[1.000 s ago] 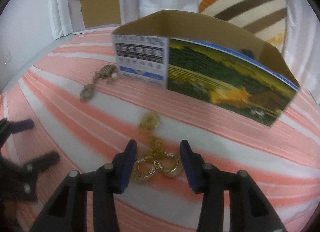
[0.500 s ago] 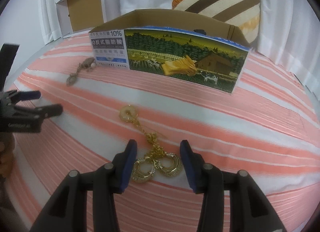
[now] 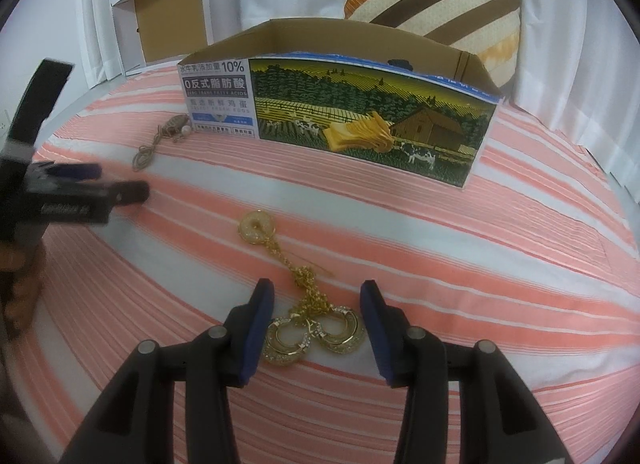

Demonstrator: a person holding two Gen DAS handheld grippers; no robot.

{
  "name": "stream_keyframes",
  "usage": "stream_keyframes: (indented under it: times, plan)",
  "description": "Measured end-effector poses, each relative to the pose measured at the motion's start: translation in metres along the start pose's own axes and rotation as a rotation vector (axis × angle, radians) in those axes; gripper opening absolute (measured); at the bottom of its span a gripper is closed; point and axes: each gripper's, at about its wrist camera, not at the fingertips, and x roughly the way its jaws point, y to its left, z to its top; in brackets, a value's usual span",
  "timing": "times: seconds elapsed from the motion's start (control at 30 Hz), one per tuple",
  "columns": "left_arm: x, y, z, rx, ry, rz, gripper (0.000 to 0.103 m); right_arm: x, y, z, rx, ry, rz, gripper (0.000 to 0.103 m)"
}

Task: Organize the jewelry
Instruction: 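Grasp the gold earrings with right tool while left tool grasps the silver lattice pendant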

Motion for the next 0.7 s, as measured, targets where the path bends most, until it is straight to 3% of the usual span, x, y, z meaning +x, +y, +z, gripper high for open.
stream_keyframes:
  times: [0.03,0.07,0.1,0.13,0.17,0.2,0.4,0.57,0.67,0.7]
  plan:
    - [0.002,0.000,0.002,-0.017,-0.005,0.001,0.099,0.000,0.000,0.000,0.000,0.000,0.000,0.046]
    - [0.002,0.004,0.007,-0.036,-0.026,-0.008,0.086,0.000,0.000,0.000,0.000,0.000,0.000,0.046]
    - [0.000,0.006,0.010,-0.038,-0.059,-0.027,0.056,0.000,0.000,0.000,0.001,0.000,0.000,0.046]
    - [0.000,0.005,0.012,-0.028,-0.071,-0.035,0.041,0.000,0.000,0.000,0.000,0.000,0.000,0.046]
    - [0.001,0.004,0.013,-0.005,-0.077,-0.042,0.015,0.000,0.000,0.000,0.001,0.000,0.001,0.046]
    - [0.000,0.003,0.012,0.008,-0.078,-0.061,0.010,0.000,0.000,0.000,0.004,0.000,0.004,0.046]
    - [-0.026,-0.010,-0.023,0.063,-0.069,-0.185,0.003,-0.005,-0.016,-0.007,0.057,0.001,0.002,0.045]
    - [-0.059,-0.030,-0.063,0.102,-0.049,-0.269,0.003,-0.022,-0.030,-0.028,0.061,0.005,-0.028,0.045]
    - [-0.076,-0.036,-0.087,0.117,-0.047,-0.284,0.006,-0.034,-0.043,-0.043,0.085,0.006,-0.042,0.046]
    - [-0.079,-0.036,-0.091,0.119,-0.051,-0.274,0.013,-0.038,-0.045,-0.048,0.091,0.001,-0.043,0.047]
